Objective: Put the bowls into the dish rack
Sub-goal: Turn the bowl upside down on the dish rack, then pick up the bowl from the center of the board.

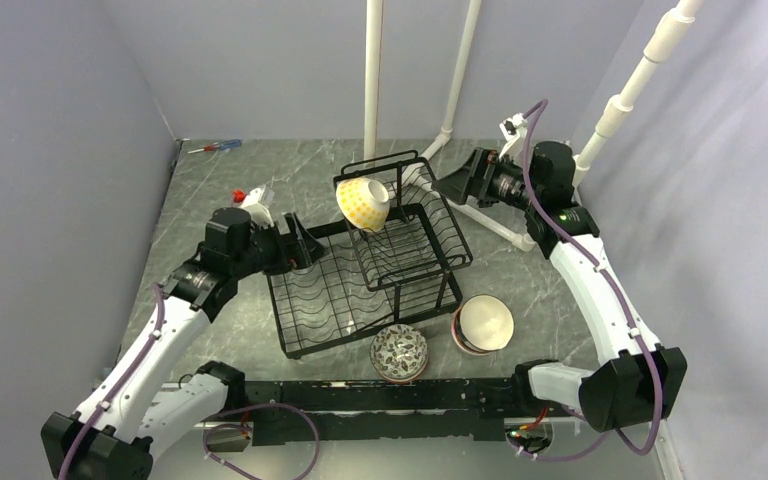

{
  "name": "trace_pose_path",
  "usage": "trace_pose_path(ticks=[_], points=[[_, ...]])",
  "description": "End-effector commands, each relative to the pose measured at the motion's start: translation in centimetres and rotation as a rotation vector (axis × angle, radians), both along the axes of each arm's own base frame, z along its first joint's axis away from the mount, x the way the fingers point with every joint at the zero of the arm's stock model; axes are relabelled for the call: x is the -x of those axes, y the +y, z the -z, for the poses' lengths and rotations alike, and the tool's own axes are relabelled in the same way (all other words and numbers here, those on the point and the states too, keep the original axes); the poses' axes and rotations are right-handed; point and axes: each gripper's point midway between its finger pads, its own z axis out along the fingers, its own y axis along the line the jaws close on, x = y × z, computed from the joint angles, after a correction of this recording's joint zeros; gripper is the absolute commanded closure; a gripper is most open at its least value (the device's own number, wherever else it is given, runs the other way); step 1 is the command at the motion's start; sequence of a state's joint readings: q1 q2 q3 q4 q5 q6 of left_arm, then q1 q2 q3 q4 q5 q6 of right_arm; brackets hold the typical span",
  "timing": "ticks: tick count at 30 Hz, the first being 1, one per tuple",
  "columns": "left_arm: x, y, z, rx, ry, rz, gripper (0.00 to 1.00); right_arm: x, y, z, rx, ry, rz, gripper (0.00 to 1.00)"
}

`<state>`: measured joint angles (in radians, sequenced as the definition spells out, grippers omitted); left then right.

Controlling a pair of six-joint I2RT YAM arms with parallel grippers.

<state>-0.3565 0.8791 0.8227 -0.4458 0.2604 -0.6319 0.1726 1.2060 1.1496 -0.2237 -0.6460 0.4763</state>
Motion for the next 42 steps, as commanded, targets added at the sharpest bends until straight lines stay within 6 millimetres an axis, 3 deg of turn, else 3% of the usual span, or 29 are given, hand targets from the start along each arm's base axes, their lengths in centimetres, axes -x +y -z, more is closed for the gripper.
trace_pose_path(ticks=[1,9,20,27,34,42], points=[[2.0,-1.3,2.3,0.064,0.133,0.066,0.05,0.5,0.1,-1.4,-0.027,-0.055,-0.024,0.13],[5.3,-2.9,5.2,0.196,0.210,0.113,0.05,0.7,0.2,-1.1,-0.036,-0.048,-0.030,0.13],[10.3,-7.5,7.2,0.086,0.169,0.296,0.05,0.4,0.2,0.1,-0.029,-0.023,-0.030,0.12],[13.5,-10.4,7.4,0.038,0.121,0.429,0.14,0.4,0.1,0.5,-0.024,-0.014,-0.024,0.12],[15.7,-11.6,9.1,0.068,0.227,0.356,0.18,0.5,-0.2,0.6,-0.012,-0.011,-0.013,0.13],[16.1,-12.4,10.2,0.064,0.387,0.193,0.27,0.8,-0.1,1.1,-0.014,0.005,-0.018,0.12]])
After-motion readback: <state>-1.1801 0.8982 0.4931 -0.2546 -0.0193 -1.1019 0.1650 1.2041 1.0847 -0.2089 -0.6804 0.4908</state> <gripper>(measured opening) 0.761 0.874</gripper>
